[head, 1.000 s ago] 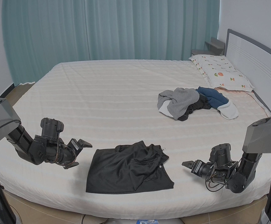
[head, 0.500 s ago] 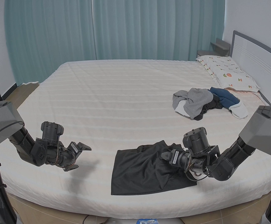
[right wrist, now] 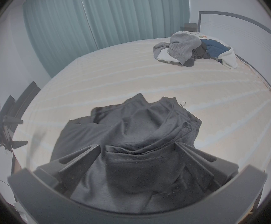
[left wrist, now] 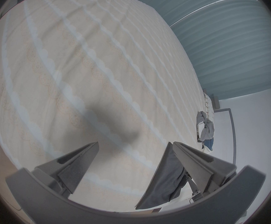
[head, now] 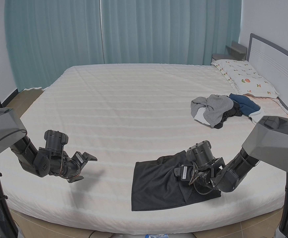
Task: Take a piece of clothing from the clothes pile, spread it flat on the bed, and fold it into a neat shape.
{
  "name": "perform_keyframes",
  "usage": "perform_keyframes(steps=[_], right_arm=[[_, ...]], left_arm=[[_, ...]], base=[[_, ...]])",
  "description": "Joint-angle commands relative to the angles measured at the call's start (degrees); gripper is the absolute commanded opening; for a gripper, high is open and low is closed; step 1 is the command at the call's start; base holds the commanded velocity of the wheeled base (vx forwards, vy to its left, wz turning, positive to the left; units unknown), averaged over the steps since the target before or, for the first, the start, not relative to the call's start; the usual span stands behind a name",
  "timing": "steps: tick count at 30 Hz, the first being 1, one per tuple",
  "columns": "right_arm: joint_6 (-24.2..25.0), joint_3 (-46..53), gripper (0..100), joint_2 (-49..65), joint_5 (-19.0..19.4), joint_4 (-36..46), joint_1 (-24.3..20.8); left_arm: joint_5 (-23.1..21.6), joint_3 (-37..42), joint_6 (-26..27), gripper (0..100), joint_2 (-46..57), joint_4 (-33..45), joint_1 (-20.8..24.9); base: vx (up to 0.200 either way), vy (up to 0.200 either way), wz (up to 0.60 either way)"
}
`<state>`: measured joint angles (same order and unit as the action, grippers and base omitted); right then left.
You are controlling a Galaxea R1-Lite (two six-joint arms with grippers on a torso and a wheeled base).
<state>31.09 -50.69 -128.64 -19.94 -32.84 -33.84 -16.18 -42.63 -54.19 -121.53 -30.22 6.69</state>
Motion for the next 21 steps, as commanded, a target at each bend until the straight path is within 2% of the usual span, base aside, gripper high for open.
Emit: perform_keyframes(steps=[1, 12, 18, 21], right_arm=[[-0.68, 1.03, 100, -0.92, -0.53, 0.06, 0.88], [-1.55, 12.02, 100, 5.94, 0.17, -0.64, 5.36], [-1.91, 21.86, 100, 10.95, 5.35, -2.23, 9.23], [-2.70, 26.87, 100, 10.69, 7.29, -7.06, 11.52]], left_arm=[[0.01, 0.00, 0.05, 100, -0.11, -0.01, -0.01], [0.01, 0.00, 0.13, 100, -0.20, 0.07, -0.01], [0.01, 0.00, 0.13, 100, -0.20, 0.07, -0.01], [0.09, 0.00, 0.13, 100, -0.20, 0.07, -0.01]], base=[[0.000, 0.000, 0.00], [0.000, 0.000, 0.00], [0.000, 0.000, 0.00], [0.000, 0.000, 0.00]])
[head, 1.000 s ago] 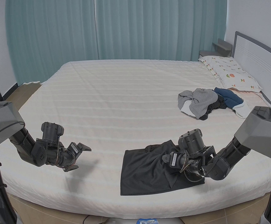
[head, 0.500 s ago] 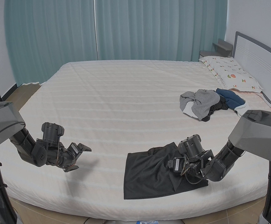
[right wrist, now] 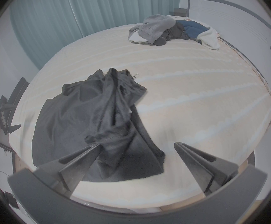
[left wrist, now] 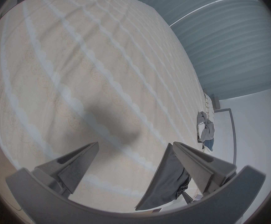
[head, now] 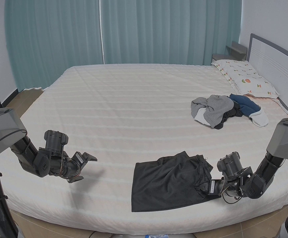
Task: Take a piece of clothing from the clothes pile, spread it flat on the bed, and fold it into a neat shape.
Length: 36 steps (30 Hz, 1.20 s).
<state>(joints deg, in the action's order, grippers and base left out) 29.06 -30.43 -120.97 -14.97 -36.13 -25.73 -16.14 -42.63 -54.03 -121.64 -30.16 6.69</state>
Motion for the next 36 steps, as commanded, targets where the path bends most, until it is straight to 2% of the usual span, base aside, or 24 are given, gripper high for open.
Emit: perform_keyframes(steps=[1, 4, 5, 11, 14, 15, 16, 21, 25, 28, 33, 36], right_arm=[[-1.29, 8.02, 100, 2.67, 2.40, -5.35, 4.11], [-3.57, 10.74, 100, 1.70, 3.28, -8.69, 5.70], [-5.33, 12.76, 100, 0.64, 4.69, -12.38, 7.37], [-8.41, 16.89, 100, -1.38, 6.27, -21.96, 11.23], [-7.62, 16.72, 100, 0.03, 10.31, -24.86, 12.02], [-7.62, 16.72, 100, 0.03, 10.31, -24.86, 12.02], [-6.83, 15.66, 100, 1.26, 12.86, -25.04, 12.64], [-1.20, 8.81, 100, 2.40, 15.32, -24.16, 12.81], [0.64, 3.88, 100, 0.91, 15.85, -22.75, 12.81], [4.42, -4.11, 100, -2.96, 16.82, -19.06, 11.76], [6.45, -12.46, 100, -6.56, 17.43, -13.79, 10.09], [9.17, -20.20, 100, -8.58, 17.61, -7.90, 8.07]], left_arm=[[0.06, 0.00, -0.02, 100, -0.09, 0.01, -0.01], [0.06, 0.00, -0.02, 100, -0.09, 0.01, -0.01], [0.06, 0.00, -0.02, 100, -0.09, 0.01, -0.01], [0.06, 0.00, -0.02, 100, -0.09, 0.01, -0.01], [0.06, 0.00, -0.02, 100, -0.09, 0.01, -0.01], [0.06, 0.00, -0.02, 100, -0.09, 0.01, -0.01], [0.06, 0.00, -0.11, 100, -0.09, 0.01, -0.01], [0.06, 0.00, -0.20, 100, -0.09, 0.01, -0.01], [0.06, 0.00, -0.20, 100, -0.09, 0.01, -0.01], [0.06, 0.00, -0.20, 100, -0.18, 0.01, -0.01], [0.06, -0.08, -0.20, 100, -0.18, -0.07, -0.01], [0.06, -0.08, -0.20, 100, -0.27, -0.07, -0.01]], base=[[0.000, 0.000, 0.00], [0.000, 0.000, 0.00], [0.000, 0.000, 0.00], [0.000, 0.000, 0.00], [0.000, 0.000, 0.00], [0.000, 0.000, 0.00], [0.000, 0.000, 0.00], [0.000, 0.000, 0.00], [0.000, 0.000, 0.00], [0.000, 0.000, 0.00], [0.000, 0.000, 0.00], [0.000, 0.000, 0.00]])
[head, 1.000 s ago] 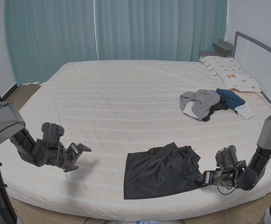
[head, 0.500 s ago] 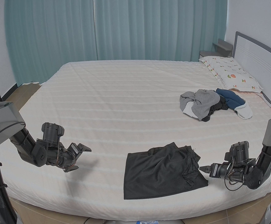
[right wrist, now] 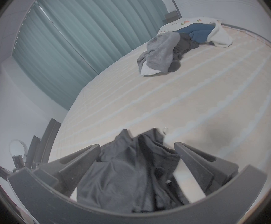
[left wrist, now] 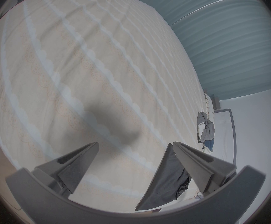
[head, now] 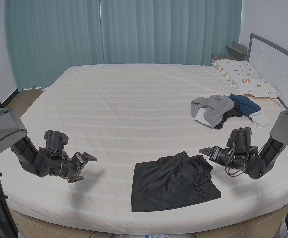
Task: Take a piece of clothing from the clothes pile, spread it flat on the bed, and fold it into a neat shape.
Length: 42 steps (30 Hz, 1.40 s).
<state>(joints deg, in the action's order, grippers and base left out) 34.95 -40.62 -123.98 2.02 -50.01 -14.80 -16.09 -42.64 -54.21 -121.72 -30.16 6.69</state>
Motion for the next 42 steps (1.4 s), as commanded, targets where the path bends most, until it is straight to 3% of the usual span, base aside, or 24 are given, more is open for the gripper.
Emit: perform_keyframes(steps=[1, 20, 21, 42], right_arm=[[4.86, -12.64, 100, -6.28, 0.96, 7.73, -3.48], [5.48, -18.97, 100, -12.96, 1.76, 10.63, -3.13], [5.48, -19.06, 0, -13.04, 1.67, 10.63, -3.04], [8.03, -17.39, 0, -12.78, 2.11, 11.69, 4.25]], left_arm=[[0.01, -0.07, -0.02, 100, -0.18, -0.07, -0.01], [0.10, 0.02, 0.07, 100, -0.18, -0.07, 0.07], [0.18, 0.02, 0.07, 100, -0.27, -0.07, 0.07], [0.18, 0.02, 0.07, 100, -0.27, -0.07, 0.07]], base=[[0.000, 0.000, 0.00], [0.000, 0.000, 0.00], [0.000, 0.000, 0.00], [0.000, 0.000, 0.00]])
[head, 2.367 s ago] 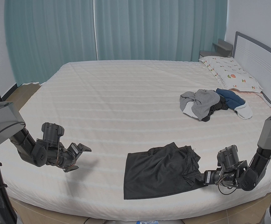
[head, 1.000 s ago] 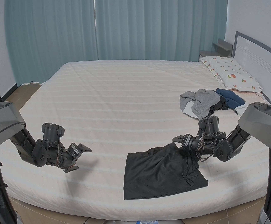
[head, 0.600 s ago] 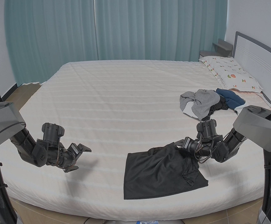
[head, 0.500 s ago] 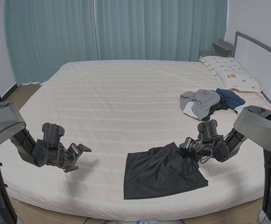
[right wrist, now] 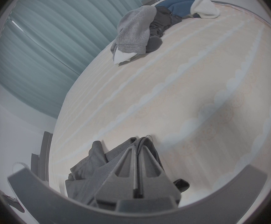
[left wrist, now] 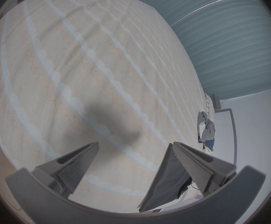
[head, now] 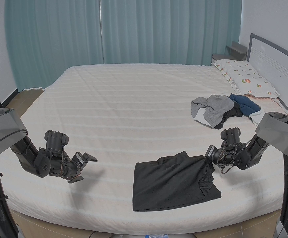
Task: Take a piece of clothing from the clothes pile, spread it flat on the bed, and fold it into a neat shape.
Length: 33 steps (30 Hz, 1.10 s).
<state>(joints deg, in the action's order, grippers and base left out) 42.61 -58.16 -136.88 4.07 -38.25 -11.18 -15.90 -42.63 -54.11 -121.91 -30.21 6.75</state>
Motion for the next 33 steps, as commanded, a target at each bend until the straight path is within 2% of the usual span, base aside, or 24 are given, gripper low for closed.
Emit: perform_keyframes(steps=[1, 8, 9, 15, 17, 20, 23, 25, 30, 33], right_arm=[[0.64, 0.15, 0, 0.03, 0.15, -0.07, 0.81], [0.02, 1.74, 0, 1.26, 0.50, -0.24, 0.81], [0.02, 1.82, 100, 1.44, 0.50, -0.33, 0.81], [-0.33, 8.77, 100, 11.02, 1.90, -3.58, 0.10], [-0.42, 10.79, 100, 13.74, 1.99, -3.58, -1.04], [0.28, 15.45, 100, 19.01, 1.99, -3.58, -5.43], [1.34, 18.00, 100, 20.60, 1.99, -3.58, -8.07], [4.24, 19.84, 100, 21.21, 1.99, -3.76, -10.71], [8.81, 19.67, 100, 19.63, 1.99, -3.76, -13.69], [9.16, 19.49, 100, 17.96, 1.99, -3.76, -14.57]], left_arm=[[-0.01, 0.00, -0.03, 100, -0.09, -0.03, -0.07], [-0.01, 0.00, -0.03, 100, -0.09, -0.03, -0.07], [-0.01, 0.00, -0.03, 100, -0.09, -0.03, 0.01], [-0.01, -0.08, -0.03, 100, -0.09, -0.03, -0.07], [-0.01, -0.08, -0.03, 100, -0.09, -0.03, -0.07], [-0.01, -0.08, -0.03, 100, -0.09, -0.03, -0.07], [-0.01, -0.08, -0.03, 100, -0.09, -0.03, -0.07], [-0.01, -0.08, -0.03, 100, -0.09, -0.03, -0.07], [-0.01, -0.08, -0.03, 100, -0.09, -0.03, -0.07], [-0.01, 0.00, -0.03, 100, -0.09, -0.03, -0.07]], base=[[0.000, 0.000, 0.00], [0.000, 0.000, 0.00], [0.000, 0.000, 0.00], [0.000, 0.000, 0.00], [0.000, 0.000, 0.00], [0.000, 0.000, 0.00], [0.000, 0.000, 0.00], [0.000, 0.000, 0.00], [0.000, 0.000, 0.00], [0.000, 0.000, 0.00]])
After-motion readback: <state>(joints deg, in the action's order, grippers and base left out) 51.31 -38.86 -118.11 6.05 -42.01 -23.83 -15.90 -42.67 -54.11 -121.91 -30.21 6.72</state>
